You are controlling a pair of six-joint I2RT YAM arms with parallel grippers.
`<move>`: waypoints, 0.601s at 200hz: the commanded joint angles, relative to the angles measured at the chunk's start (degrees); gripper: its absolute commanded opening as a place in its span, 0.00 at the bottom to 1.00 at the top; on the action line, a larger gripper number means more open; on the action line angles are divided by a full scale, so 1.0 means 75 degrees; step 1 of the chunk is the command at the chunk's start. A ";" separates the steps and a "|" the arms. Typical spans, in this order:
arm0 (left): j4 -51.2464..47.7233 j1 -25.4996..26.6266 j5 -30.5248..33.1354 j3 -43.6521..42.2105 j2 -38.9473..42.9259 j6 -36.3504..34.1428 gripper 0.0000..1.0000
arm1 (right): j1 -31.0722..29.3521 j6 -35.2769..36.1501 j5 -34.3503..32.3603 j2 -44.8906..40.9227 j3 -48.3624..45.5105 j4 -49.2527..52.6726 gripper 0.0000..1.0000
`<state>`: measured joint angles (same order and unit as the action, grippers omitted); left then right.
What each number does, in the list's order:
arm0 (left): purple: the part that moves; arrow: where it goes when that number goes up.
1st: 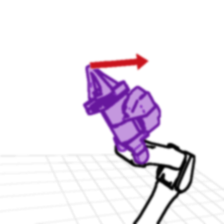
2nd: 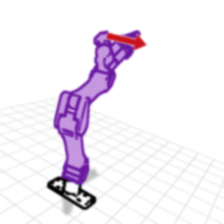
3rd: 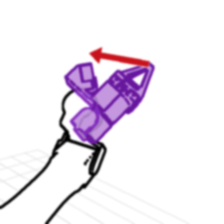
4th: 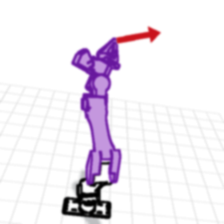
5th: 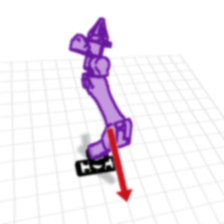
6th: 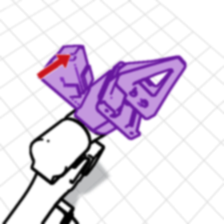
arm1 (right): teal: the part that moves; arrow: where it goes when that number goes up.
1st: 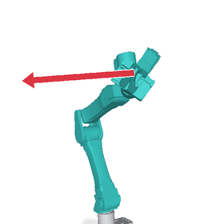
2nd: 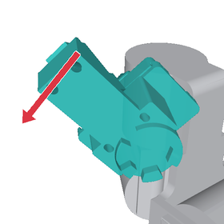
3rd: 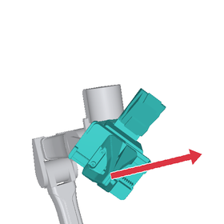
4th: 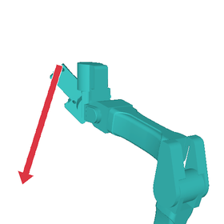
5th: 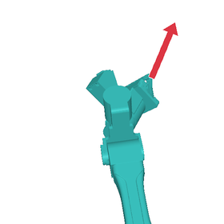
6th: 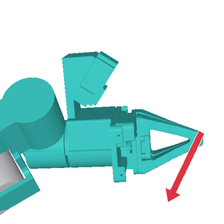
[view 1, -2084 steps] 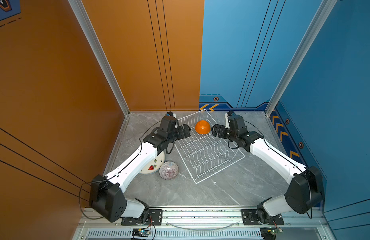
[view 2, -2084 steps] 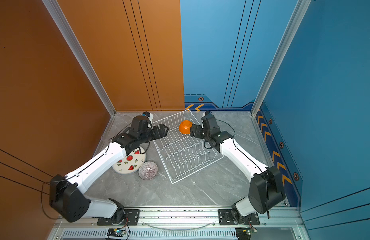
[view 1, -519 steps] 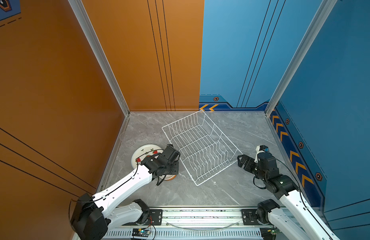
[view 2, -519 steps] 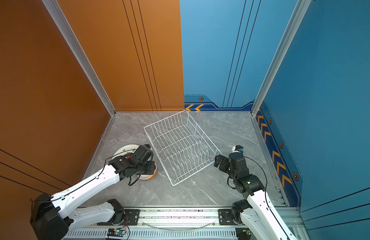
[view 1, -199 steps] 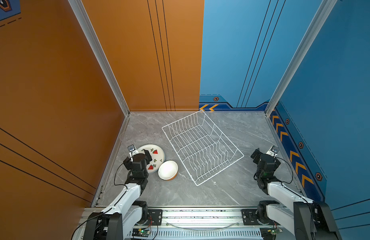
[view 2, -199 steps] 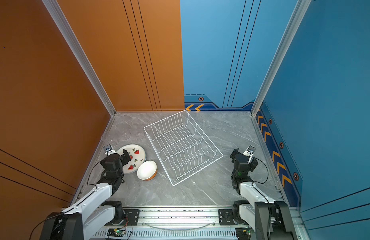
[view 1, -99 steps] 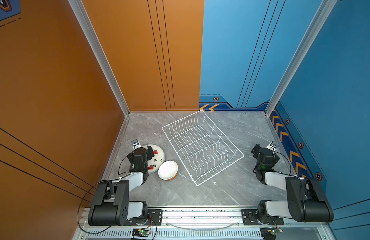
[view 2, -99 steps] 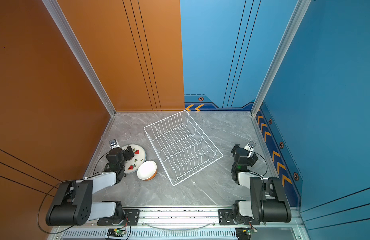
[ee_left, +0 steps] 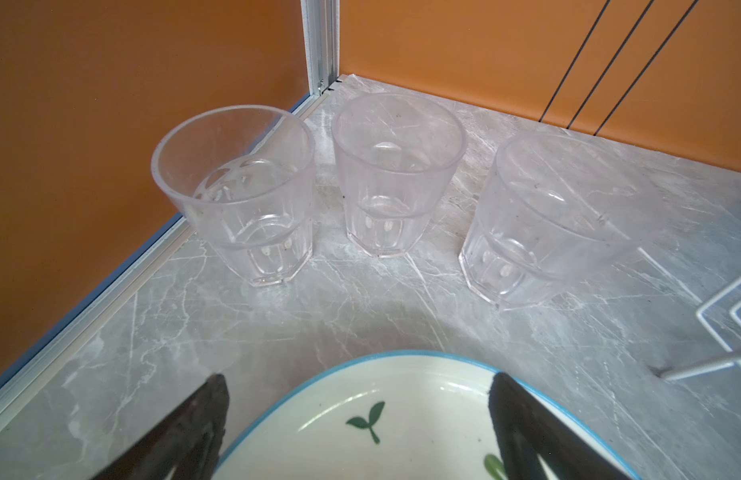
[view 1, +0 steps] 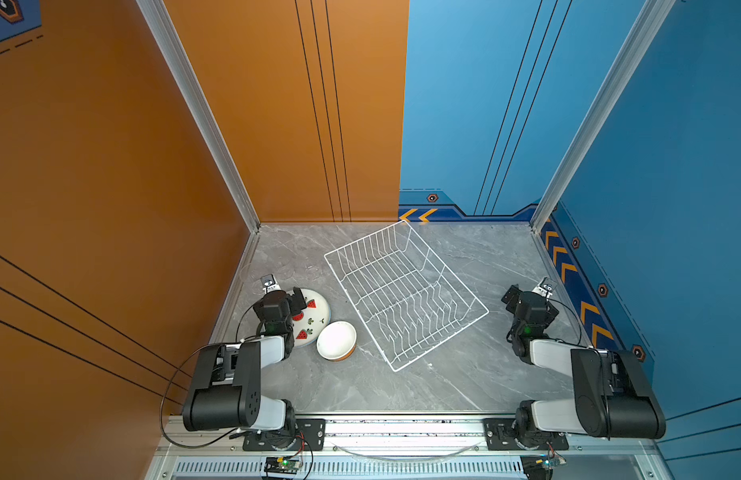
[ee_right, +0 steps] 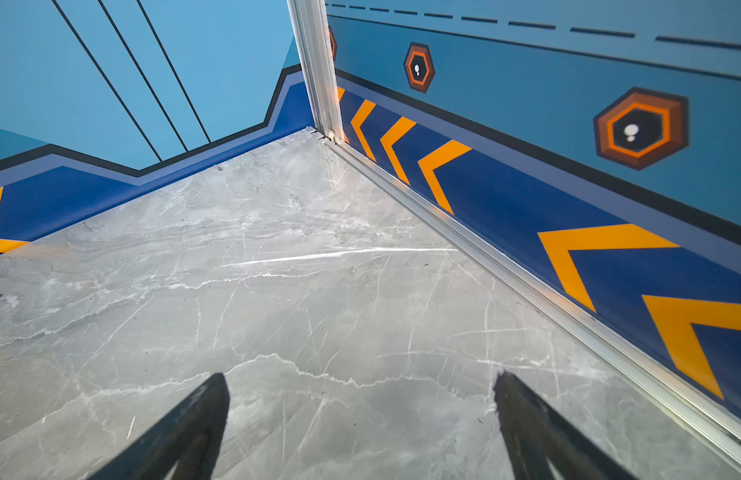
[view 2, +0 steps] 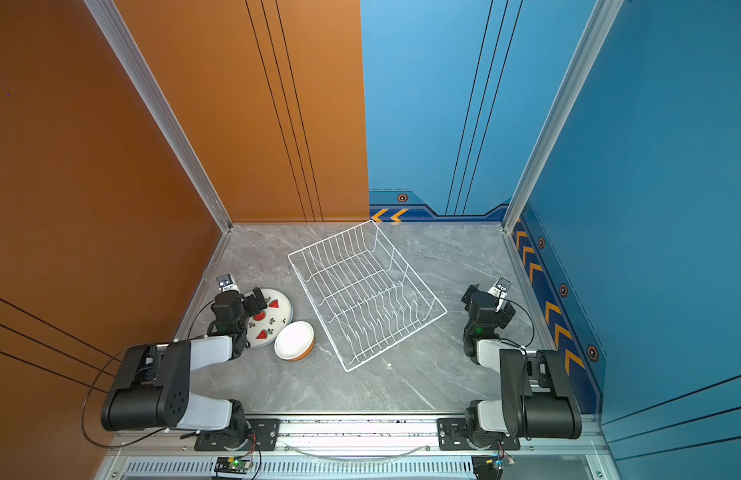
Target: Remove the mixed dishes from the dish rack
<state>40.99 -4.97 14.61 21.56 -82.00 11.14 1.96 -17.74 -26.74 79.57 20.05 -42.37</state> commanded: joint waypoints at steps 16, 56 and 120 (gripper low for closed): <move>0.0200 -0.0026 -0.0562 0.0159 0.0020 -0.0293 0.98 | 0.0026 0.0363 0.0449 0.0129 0.0205 0.0054 1.00; 0.0580 0.0180 -0.0890 0.0032 -0.0048 -0.0684 0.98 | -0.0190 0.1111 0.1510 0.0313 -0.0619 -0.1864 1.00; 0.1846 0.0359 -0.1941 -0.0187 -0.0936 -0.1275 0.98 | -0.0451 0.1560 0.1823 0.1078 -0.0130 -0.1674 1.00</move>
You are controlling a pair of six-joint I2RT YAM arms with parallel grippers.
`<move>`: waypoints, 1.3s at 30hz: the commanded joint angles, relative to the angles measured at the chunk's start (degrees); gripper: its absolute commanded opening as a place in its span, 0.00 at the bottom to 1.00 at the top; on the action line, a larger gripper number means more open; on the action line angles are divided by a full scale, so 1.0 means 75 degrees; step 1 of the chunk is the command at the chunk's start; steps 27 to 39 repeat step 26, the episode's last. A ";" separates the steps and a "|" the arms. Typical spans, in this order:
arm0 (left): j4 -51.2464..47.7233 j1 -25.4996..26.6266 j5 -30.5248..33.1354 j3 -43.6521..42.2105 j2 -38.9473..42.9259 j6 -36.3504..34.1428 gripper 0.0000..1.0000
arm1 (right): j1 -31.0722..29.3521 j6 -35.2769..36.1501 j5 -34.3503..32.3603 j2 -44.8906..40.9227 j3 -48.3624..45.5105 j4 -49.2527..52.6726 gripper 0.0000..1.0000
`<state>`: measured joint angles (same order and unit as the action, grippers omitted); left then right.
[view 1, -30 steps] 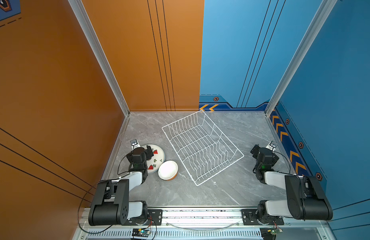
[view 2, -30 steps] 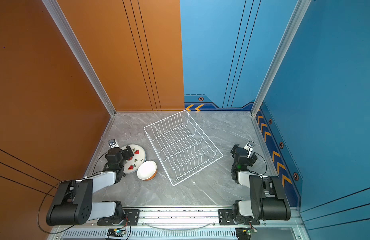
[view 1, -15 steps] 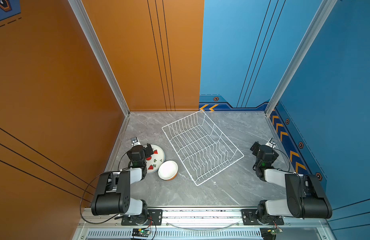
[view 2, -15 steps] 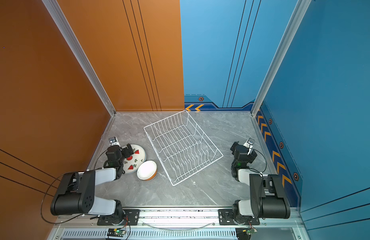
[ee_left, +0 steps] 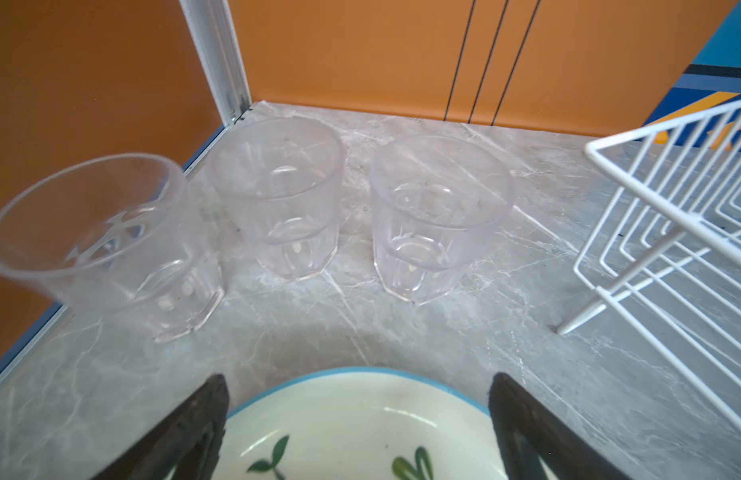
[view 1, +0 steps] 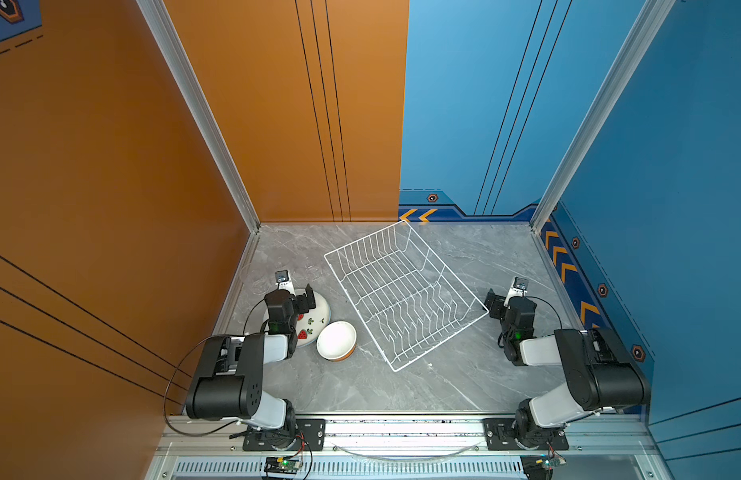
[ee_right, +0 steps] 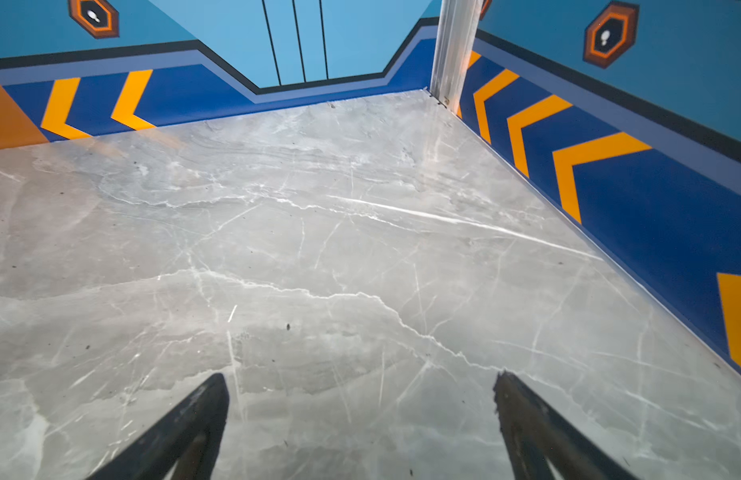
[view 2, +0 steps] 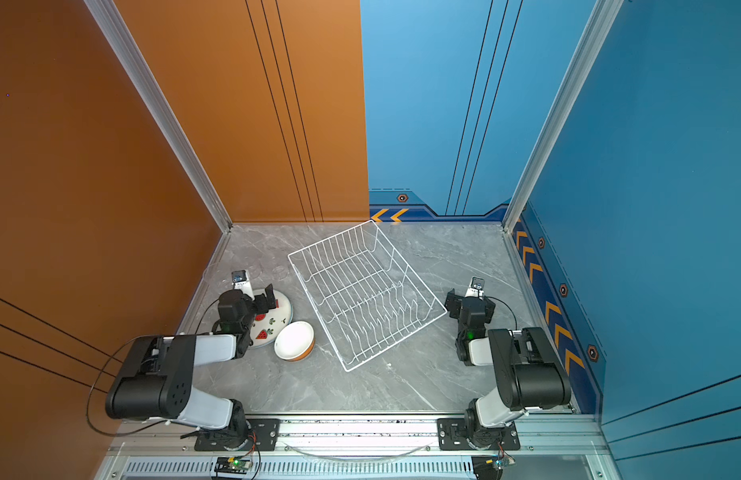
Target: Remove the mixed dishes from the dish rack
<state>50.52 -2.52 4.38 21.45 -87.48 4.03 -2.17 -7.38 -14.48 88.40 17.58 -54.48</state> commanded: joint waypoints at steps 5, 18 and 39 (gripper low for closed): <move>0.0682 0.0093 -0.0330 -0.0155 -0.0258 -0.0327 0.98 | 0.0068 0.0188 0.0086 -0.0030 0.0233 -0.0113 1.00; 0.1083 0.1025 0.1169 -0.0315 -0.0318 -0.0988 0.98 | -0.0026 0.0199 -0.0227 0.0012 0.0220 -0.0201 1.00; 0.0553 0.0841 0.1069 -0.0062 -0.0300 -0.0778 0.98 | -0.0062 0.0203 -0.0340 0.0014 0.0269 -0.0119 1.00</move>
